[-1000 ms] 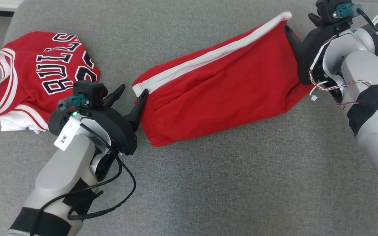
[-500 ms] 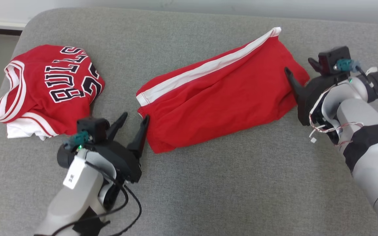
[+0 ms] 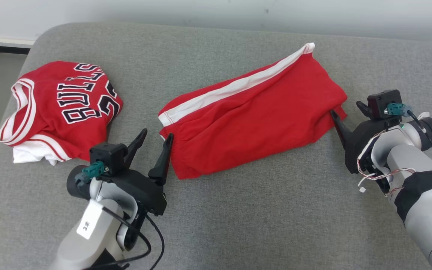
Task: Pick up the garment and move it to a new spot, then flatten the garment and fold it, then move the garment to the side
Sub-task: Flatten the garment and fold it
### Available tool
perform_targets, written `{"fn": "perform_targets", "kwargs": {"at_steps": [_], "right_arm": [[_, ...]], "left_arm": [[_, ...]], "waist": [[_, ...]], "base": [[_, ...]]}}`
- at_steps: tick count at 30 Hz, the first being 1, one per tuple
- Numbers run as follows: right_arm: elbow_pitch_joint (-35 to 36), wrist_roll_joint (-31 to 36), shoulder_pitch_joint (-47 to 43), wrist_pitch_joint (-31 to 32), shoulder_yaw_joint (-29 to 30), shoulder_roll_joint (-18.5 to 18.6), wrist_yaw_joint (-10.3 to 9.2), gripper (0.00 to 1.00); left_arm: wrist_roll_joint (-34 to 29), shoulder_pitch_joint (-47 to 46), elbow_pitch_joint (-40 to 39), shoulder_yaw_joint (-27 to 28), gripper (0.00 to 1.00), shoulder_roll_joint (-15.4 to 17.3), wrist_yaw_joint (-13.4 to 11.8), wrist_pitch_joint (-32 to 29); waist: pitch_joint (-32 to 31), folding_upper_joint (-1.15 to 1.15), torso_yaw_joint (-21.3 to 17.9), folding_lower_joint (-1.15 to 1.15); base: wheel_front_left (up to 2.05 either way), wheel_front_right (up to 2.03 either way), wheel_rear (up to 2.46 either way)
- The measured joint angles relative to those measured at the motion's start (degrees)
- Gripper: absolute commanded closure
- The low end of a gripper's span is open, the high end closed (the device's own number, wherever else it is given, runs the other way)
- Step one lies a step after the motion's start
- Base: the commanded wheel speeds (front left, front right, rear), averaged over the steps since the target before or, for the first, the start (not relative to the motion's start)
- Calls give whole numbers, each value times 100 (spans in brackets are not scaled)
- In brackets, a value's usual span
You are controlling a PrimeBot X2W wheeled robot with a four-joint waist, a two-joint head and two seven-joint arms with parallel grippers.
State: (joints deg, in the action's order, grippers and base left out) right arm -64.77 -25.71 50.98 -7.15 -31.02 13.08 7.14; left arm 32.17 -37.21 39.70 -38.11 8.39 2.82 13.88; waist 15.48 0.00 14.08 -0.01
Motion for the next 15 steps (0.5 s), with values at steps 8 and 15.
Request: {"fn": "perform_targets", "kwargs": {"at_steps": [8, 15], "right_arm": [[-60, -101, -8, -43, 12, -40, 0, 0], [-174, -101, -2, 12, -34, -101, 1, 0]], "left_arm": [[-176, 201, -567, -37, 0, 1, -78, 29], [-138, 422, -780, -103, 0, -98, -27, 31]], "waist": [[-72, 0, 118, 0], [-33, 0, 126, 0]], "base": [[0, 0, 0], [0, 0, 0]]}}
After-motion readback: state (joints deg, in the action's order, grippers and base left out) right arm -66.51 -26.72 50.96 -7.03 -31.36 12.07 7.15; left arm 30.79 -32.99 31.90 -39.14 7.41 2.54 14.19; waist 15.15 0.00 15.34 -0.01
